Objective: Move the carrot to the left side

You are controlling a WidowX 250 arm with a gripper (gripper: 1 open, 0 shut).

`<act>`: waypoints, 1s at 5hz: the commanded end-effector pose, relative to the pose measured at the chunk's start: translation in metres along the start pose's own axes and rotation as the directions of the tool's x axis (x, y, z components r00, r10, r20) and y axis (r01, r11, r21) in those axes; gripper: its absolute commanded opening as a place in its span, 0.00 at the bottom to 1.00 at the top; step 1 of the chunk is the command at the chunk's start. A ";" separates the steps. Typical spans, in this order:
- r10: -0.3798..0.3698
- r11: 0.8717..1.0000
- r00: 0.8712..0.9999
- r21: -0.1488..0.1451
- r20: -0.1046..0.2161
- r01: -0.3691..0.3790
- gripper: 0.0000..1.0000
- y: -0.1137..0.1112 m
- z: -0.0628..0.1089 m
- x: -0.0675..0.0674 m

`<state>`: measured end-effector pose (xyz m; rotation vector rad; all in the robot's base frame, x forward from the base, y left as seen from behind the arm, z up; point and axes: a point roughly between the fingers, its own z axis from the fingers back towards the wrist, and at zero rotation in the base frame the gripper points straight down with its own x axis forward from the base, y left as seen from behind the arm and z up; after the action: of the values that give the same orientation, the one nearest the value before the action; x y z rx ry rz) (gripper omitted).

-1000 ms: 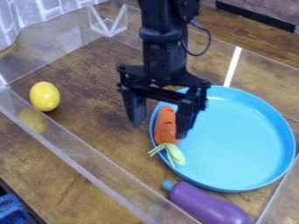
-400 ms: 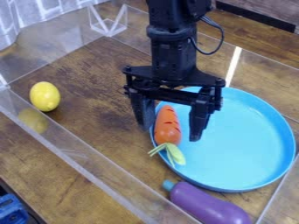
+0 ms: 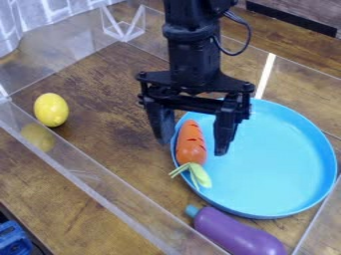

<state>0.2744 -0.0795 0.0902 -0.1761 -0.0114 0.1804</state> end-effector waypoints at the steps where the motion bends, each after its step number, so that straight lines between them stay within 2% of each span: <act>1: -0.036 0.999 0.997 -0.029 0.061 0.037 1.00 0.002 0.020 0.010; 2: -0.074 0.996 0.995 -0.041 0.060 0.076 1.00 0.007 0.022 0.017; 4: -0.040 0.997 0.996 -0.058 0.084 0.045 1.00 0.004 0.003 0.027; 5: -0.111 0.991 0.991 -0.062 0.078 0.116 1.00 -0.001 -0.002 0.025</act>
<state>0.2945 -0.0723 0.0787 -0.2277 -0.0658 0.0940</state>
